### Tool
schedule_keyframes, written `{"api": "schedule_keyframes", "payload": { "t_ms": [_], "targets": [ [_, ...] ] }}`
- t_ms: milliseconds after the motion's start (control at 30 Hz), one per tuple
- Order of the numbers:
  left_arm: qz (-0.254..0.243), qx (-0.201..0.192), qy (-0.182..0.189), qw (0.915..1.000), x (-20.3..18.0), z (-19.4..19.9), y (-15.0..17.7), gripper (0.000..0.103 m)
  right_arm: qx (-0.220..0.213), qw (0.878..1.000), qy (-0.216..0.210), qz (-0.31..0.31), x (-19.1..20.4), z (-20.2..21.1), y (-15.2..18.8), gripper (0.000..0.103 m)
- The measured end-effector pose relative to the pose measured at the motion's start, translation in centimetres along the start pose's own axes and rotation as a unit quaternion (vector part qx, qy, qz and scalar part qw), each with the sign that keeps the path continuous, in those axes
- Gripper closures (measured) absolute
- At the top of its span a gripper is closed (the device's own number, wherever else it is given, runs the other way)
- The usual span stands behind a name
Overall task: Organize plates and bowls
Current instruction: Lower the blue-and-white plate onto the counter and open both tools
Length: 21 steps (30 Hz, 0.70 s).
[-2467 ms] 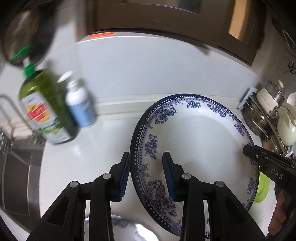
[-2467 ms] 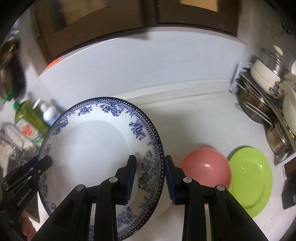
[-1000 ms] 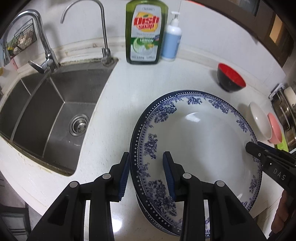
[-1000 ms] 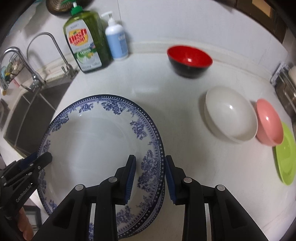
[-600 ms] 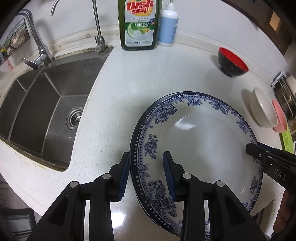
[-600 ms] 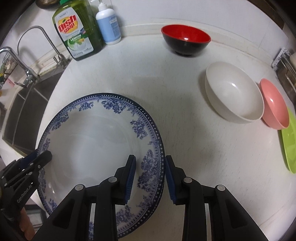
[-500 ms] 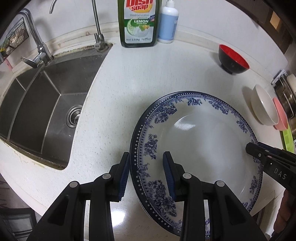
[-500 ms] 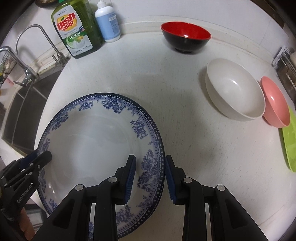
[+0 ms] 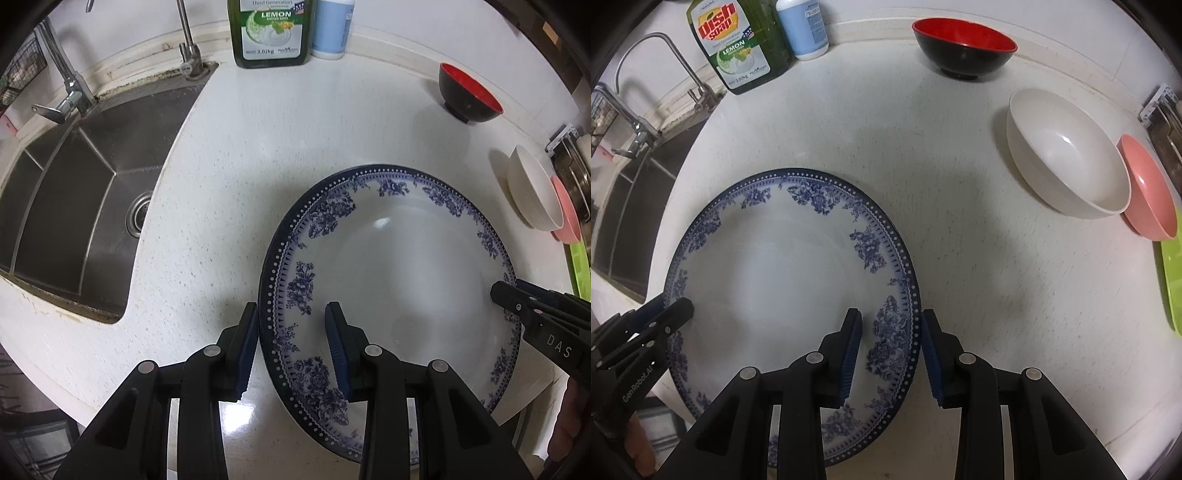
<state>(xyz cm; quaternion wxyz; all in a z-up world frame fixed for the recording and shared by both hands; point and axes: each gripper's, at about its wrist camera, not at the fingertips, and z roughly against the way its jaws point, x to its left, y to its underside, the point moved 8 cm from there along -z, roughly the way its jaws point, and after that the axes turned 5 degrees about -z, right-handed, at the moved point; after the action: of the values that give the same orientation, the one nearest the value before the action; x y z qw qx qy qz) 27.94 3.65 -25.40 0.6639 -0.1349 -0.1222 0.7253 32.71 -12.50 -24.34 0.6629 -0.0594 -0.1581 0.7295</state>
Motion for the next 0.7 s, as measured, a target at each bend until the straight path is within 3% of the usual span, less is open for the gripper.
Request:
{"api": "schedule_keyframes", "payload": {
  "t_ms": [333,467,700],
  "targets": [
    [-0.005,0.003,0.007,1.0,0.0,-0.2,0.0,0.063,-0.003,1.0,0.0,0.012,0.2,-0.1,0.0,0.065],
    [-0.006,0.013,0.012,0.9998,-0.2,-0.6,0.1,0.058,-0.001,1.0,-0.004,0.011,0.1,-0.1,0.3,0.057],
    [-0.024,-0.02,0.001,0.9995,-0.7,1.0,-0.5,0.047,-0.01,1.0,-0.024,-0.007,-0.2,0.8,0.7,0.056]
  ]
}}
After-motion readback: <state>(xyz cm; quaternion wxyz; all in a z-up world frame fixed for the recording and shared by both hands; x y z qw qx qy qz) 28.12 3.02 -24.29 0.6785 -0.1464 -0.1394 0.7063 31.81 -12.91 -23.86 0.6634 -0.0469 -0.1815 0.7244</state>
